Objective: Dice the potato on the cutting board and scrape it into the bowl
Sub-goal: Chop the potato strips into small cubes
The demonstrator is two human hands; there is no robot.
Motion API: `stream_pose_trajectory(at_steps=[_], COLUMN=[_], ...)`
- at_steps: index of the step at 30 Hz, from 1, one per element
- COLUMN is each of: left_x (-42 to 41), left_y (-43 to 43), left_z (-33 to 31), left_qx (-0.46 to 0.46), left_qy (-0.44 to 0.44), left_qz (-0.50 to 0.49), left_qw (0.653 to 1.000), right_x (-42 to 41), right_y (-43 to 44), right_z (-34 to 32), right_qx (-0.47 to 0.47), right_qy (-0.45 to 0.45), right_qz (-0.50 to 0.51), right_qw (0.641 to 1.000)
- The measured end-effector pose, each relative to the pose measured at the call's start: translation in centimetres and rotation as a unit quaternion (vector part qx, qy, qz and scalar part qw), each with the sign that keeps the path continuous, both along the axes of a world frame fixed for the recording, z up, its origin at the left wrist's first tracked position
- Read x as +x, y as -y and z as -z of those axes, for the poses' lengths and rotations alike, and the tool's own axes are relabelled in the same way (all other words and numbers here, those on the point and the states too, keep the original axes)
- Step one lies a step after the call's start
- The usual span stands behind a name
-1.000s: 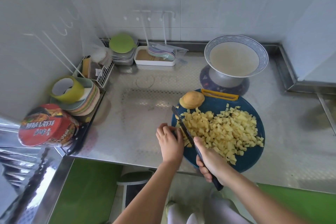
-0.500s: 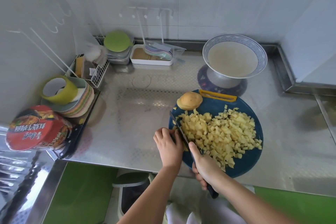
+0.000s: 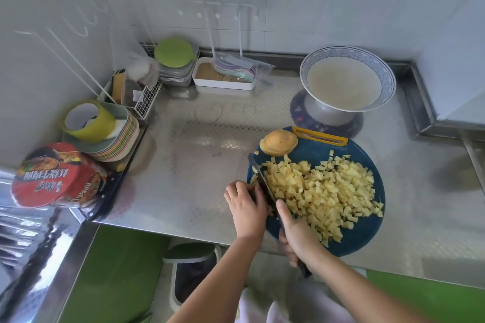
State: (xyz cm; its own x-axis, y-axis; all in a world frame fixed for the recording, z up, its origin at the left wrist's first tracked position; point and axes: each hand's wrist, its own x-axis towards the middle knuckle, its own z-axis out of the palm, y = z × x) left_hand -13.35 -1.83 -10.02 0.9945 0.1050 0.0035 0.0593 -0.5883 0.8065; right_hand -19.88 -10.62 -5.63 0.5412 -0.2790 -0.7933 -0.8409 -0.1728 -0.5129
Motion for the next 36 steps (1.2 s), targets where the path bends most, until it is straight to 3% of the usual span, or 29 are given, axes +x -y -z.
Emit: stream_pose_trajectory(at_steps=[3, 12, 28, 36], left_x=[0.0, 0.6, 1.9, 2.1], left_y=[-0.2, -1.8, -2.7, -2.4], left_z=[-0.5, -3.1, -4.7, -5.2], left_qx=[0.003, -0.004, -0.062, -0.083], left_qy=[-0.02, -0.075, -0.195, -0.205], left_qz=[0.003, 0.048, 0.098, 0.096], left_qw=[1.0, 0.996, 0.974, 0.97], right_x=[-0.4, -0.9, -1.8, -2.3], right_y=[1.2, 2.4, 4.0, 3.1], right_z=[-0.7, -1.7, -3.4, -3.5], right_qx=[0.108, 0.149, 0.137, 0.099], right_qy=[-0.007, 0.035, 0.093, 0.09], right_qz=[0.041, 0.035, 0.015, -0.016], right_qw=[0.993, 0.988, 0.986, 0.991])
